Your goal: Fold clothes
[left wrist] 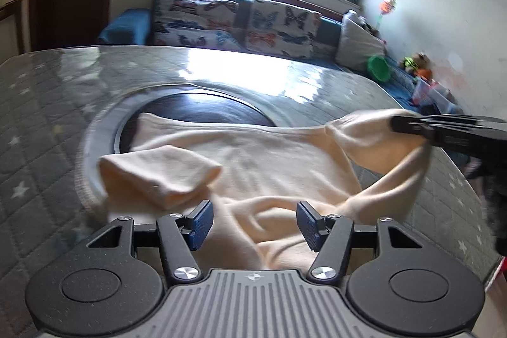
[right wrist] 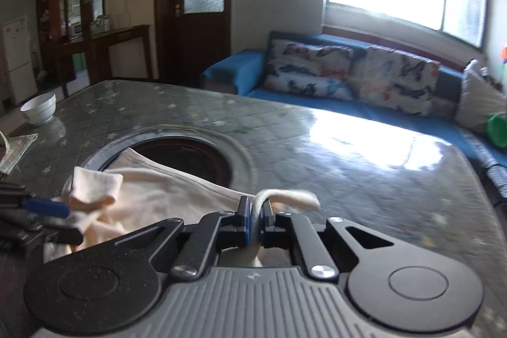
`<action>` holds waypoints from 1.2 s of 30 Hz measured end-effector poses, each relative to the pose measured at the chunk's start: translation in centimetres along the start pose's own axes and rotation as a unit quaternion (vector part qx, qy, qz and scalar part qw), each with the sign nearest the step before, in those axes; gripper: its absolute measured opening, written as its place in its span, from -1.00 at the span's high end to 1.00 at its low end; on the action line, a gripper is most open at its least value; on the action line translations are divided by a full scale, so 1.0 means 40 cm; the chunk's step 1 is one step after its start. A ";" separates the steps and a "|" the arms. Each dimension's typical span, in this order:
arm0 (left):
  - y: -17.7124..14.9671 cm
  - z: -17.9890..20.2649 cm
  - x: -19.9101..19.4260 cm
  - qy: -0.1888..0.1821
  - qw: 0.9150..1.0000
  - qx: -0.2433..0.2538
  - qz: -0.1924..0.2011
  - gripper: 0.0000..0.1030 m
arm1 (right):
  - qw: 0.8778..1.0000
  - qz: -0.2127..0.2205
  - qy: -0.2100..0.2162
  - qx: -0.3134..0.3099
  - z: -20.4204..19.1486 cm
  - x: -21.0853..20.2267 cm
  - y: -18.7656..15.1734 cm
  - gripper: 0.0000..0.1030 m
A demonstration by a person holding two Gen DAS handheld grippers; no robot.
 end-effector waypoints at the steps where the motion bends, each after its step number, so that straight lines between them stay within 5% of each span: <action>1: 0.000 0.009 0.006 -0.004 1.000 0.005 -0.002 -0.19 | 1.000 0.005 -0.008 0.001 0.013 -0.027 -0.008 0.91; 7: -0.029 0.047 0.027 -0.032 0.999 0.029 -0.016 -0.19 | 0.997 0.014 -0.065 0.029 0.085 -0.156 -0.095 0.92; 11: -0.056 0.070 0.029 -0.044 0.997 0.055 -0.027 -0.19 | 0.995 -0.021 -0.094 0.040 0.119 -0.176 -0.172 0.91; 15: -0.082 0.087 0.031 -0.047 0.995 0.080 -0.038 -0.19 | 0.994 -0.034 -0.091 0.048 0.133 -0.169 -0.201 0.71; 18: -0.096 0.100 0.029 -0.051 0.993 0.093 -0.043 -0.19 | 0.996 -0.032 -0.076 0.045 0.125 -0.138 -0.192 0.23; 26: -0.122 0.117 0.016 -0.055 0.992 0.106 -0.051 -0.19 | 0.995 -0.083 -0.060 0.013 0.080 0.036 -0.212 0.17; 29: -0.128 0.114 0.008 -0.053 0.991 0.109 -0.052 -0.19 | 0.994 -0.081 -0.074 -0.009 0.070 0.059 -0.225 0.25; 36: -0.135 0.115 -0.003 -0.054 0.991 0.115 -0.049 -0.19 | 0.991 -0.049 -0.122 -0.010 0.124 0.003 -0.221 0.91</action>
Point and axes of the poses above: each gripper's, at about its wrist camera, not at the fingertips, and x roughly the way its jaws point, z to its right, y to its top, the point moved 6 cm from there along x, roughly the way its jaws point, and after that the axes turned 7 degrees about x, right-handed, at the moved point
